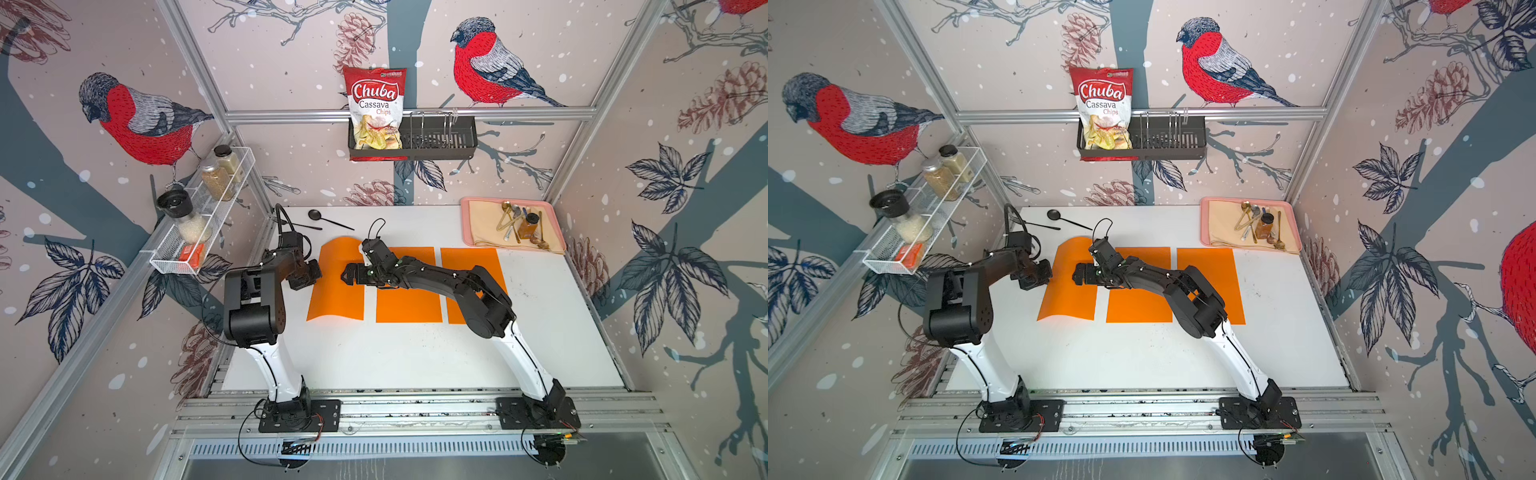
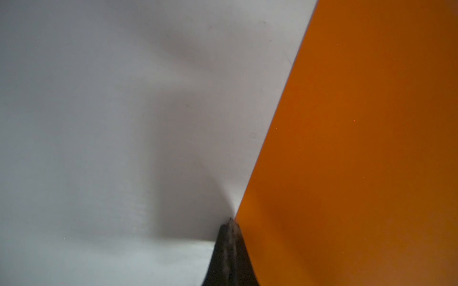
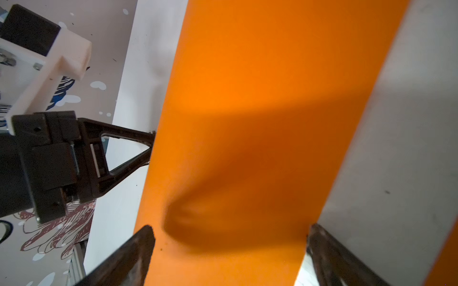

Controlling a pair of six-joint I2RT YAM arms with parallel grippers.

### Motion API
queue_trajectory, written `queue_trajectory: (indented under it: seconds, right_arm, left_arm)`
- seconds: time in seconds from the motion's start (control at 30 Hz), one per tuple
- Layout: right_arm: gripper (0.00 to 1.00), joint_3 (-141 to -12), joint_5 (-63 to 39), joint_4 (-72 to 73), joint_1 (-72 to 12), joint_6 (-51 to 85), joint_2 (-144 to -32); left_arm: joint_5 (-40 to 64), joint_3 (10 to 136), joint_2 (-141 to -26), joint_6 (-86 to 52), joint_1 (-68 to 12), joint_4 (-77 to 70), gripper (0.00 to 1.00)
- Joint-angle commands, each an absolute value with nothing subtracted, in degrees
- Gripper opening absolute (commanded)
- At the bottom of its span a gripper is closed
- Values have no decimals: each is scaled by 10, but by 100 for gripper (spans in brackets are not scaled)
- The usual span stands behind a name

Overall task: Fold the rectangular paper in half along the long edge
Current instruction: Pick up the paper from the center of the board.

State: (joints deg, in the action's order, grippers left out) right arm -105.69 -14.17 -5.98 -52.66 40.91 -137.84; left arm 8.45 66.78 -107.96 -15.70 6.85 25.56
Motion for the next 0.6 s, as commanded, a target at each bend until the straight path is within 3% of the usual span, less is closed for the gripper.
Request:
queue_trajectory:
  seconds: [0.0,0.57]
  right_arm:
    - [98,-1030,-182,-71,-522,444,-1376]
    - [99,-1025,-216,-28,-521,462,-1387]
  left_arm:
    - [87,663,-1089,-153,62,295,0]
    - [74,659,-1088,-153,41,298,0]
